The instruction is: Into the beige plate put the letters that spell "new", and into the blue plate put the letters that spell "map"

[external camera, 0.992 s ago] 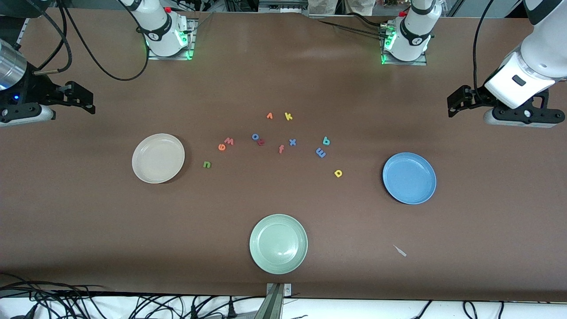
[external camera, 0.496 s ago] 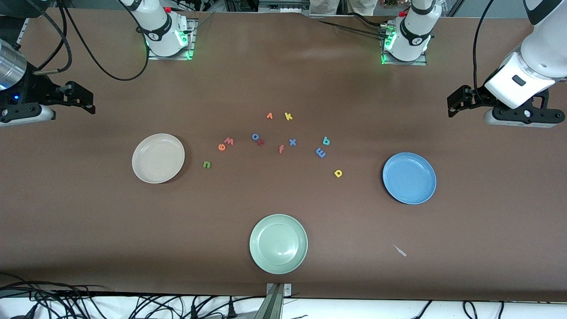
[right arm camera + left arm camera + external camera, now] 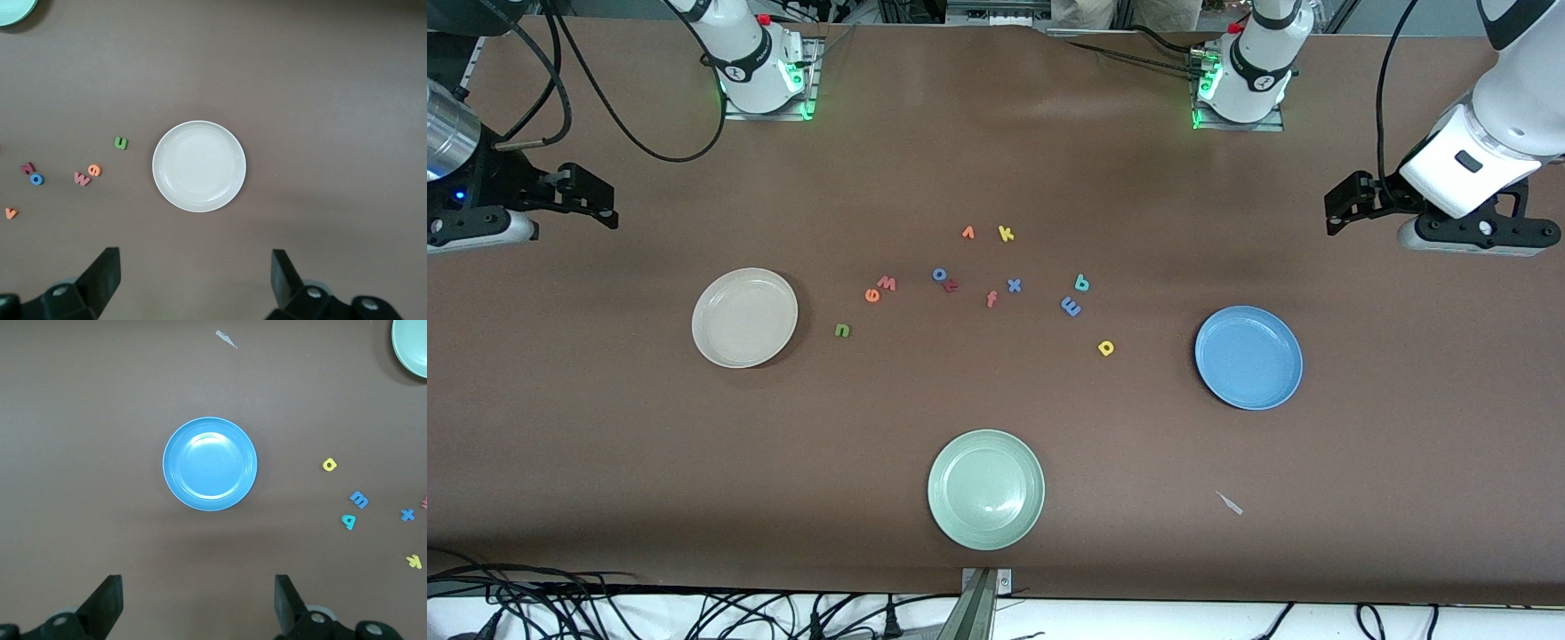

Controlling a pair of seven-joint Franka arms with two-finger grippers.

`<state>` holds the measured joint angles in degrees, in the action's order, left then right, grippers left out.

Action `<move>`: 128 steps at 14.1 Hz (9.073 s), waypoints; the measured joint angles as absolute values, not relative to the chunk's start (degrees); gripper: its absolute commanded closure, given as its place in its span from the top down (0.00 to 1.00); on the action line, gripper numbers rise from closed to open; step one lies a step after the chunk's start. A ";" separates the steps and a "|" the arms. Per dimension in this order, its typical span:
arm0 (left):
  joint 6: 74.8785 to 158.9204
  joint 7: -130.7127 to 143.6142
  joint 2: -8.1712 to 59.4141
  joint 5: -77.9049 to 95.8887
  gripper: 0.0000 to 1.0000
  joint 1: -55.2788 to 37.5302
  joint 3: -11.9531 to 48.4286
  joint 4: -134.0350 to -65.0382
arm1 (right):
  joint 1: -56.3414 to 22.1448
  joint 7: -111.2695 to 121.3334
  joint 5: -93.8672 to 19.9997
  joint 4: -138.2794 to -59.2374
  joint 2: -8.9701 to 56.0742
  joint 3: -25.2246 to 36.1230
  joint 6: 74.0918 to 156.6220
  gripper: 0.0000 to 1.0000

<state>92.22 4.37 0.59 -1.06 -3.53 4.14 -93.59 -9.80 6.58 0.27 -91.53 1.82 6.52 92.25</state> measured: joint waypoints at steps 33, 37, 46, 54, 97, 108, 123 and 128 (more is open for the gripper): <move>90.52 4.04 2.57 -1.06 1.00 -4.43 4.52 -93.66 | -9.80 6.58 0.29 -91.53 2.05 6.52 92.25 1.00; 90.22 4.91 3.14 2.57 1.00 -5.10 5.54 -93.71 | -9.80 6.58 0.29 -91.53 2.66 6.52 92.27 1.00; 103.58 30.22 19.11 2.58 1.00 -13.18 10.37 -94.57 | -9.81 9.30 -1.25 -91.50 3.66 6.50 92.31 1.00; 117.01 56.72 31.61 0.09 0.85 -24.02 10.55 -94.82 | -21.35 -4.02 -2.87 -91.79 22.78 5.21 109.65 1.00; 125.05 10.83 33.59 -10.86 0.17 0.36 8.79 -102.36 | -25.88 -10.07 -9.96 -104.28 35.94 4.55 132.23 0.08; 120.99 15.10 32.64 -10.96 1.00 0.19 13.91 -98.11 | -25.32 14.77 -6.42 -99.20 28.64 19.07 112.03 0.12; 127.73 53.80 42.59 -2.66 0.78 -14.50 13.15 -90.80 | -28.80 -3.77 -6.59 -117.76 22.76 11.28 129.91 0.64; 128.29 53.83 44.37 -2.81 0.66 -14.70 13.15 -90.98 | -36.28 -21.06 -6.59 -118.10 23.68 10.41 133.08 0.64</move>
<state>128.29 53.83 44.37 -2.81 -14.70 13.15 -90.98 -36.28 -21.06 -6.59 -118.10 23.68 10.41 133.08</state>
